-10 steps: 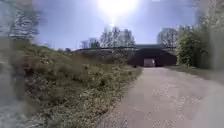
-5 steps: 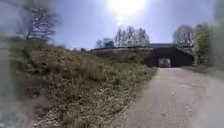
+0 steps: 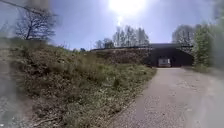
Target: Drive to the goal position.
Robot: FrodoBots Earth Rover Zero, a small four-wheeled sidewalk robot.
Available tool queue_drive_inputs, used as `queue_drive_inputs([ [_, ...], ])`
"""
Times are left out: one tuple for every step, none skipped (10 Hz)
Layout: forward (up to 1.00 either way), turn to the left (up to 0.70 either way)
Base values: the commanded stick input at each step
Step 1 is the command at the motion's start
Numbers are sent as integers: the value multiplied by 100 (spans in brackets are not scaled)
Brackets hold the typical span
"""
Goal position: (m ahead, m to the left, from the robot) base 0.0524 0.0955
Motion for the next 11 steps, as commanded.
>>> queue_drive_inputs([
  [0, 20],
  [0, 29],
  [0, 5],
  [0, 45],
  [0, 45],
  [0, 45],
  [0, 45],
  [0, 45],
  [0, 45],
  [0, 45],
  [0, 45],
])
